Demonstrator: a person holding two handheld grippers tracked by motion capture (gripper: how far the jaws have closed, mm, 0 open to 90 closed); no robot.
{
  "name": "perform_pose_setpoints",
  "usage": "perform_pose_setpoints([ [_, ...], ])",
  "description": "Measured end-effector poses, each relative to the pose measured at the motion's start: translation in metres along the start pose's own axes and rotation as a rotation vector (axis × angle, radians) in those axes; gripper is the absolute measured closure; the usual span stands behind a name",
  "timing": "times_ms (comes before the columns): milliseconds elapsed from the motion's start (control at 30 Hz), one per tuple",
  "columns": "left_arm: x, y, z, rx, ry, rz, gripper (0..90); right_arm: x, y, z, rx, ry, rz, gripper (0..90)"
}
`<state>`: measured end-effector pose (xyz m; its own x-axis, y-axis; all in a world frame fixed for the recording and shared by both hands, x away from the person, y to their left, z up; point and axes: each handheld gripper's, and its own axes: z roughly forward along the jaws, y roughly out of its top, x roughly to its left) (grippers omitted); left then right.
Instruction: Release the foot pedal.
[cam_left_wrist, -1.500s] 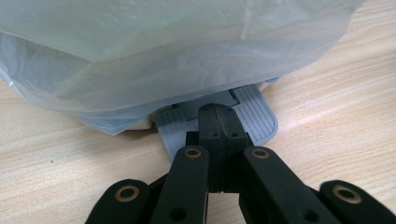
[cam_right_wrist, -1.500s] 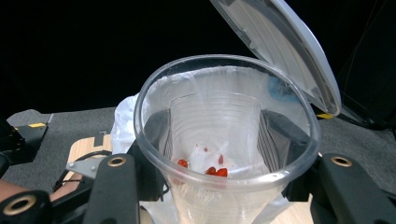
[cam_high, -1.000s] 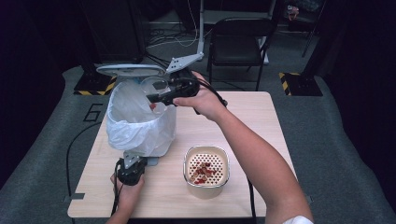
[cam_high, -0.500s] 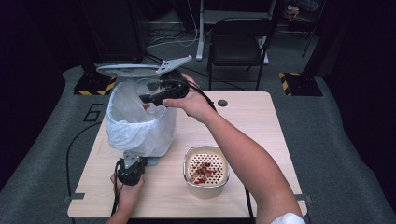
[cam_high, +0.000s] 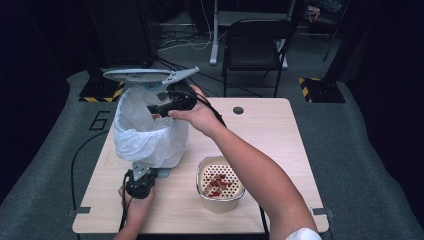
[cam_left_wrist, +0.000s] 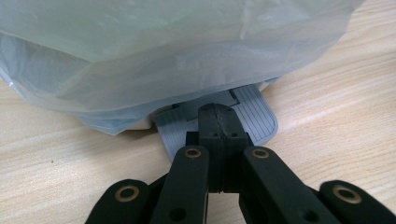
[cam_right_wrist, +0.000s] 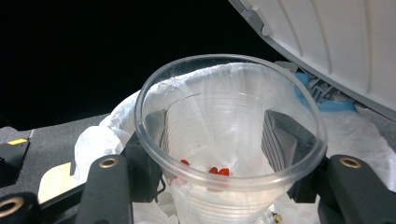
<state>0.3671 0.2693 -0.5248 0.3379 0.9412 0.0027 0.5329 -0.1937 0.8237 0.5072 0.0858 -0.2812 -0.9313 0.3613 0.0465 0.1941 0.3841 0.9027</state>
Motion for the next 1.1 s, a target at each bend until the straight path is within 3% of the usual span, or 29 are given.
perform_pose_setpoints([
  [100, 0.000, 0.000, 0.000, 0.000, 0.000, -0.001, 90.0, 0.002, -0.001, 0.004, 0.000, -0.011, 0.017, 41.2],
  [467, 0.000, 0.000, 0.000, 0.000, -0.001, 0.001, 90.0, 0.009, -0.002, 0.021, 0.003, -0.020, -0.007, 39.6],
  [600, 0.000, 0.000, 0.000, 0.000, -0.002, -0.002, 90.0, 0.012, -0.002, 0.028, -0.030, -0.009, 0.006, 25.7],
  [633, 0.000, 0.000, 0.000, -0.002, -0.003, -0.005, 90.0, 0.013, -0.003, 0.030, -0.031, -0.012, 0.022, 15.5],
  [667, 0.000, 0.000, 0.000, -0.002, -0.003, -0.007, 90.0, 0.014, -0.004, 0.031, -0.025, -0.015, 0.027, 12.9],
  [833, 0.000, 0.000, 0.000, 0.001, -0.004, -0.007, 90.0, 0.014, -0.007, 0.031, -0.013, -0.022, 0.057, 10.7],
  [900, 0.000, 0.000, 0.000, 0.001, -0.004, -0.009, 90.0, 0.015, -0.009, 0.029, -0.003, -0.023, 0.047, 11.1],
  [1100, 0.000, 0.000, 0.000, 0.000, -0.005, -0.010, 90.0, 0.016, -0.014, 0.011, -0.006, 0.000, 0.040, 15.3],
])
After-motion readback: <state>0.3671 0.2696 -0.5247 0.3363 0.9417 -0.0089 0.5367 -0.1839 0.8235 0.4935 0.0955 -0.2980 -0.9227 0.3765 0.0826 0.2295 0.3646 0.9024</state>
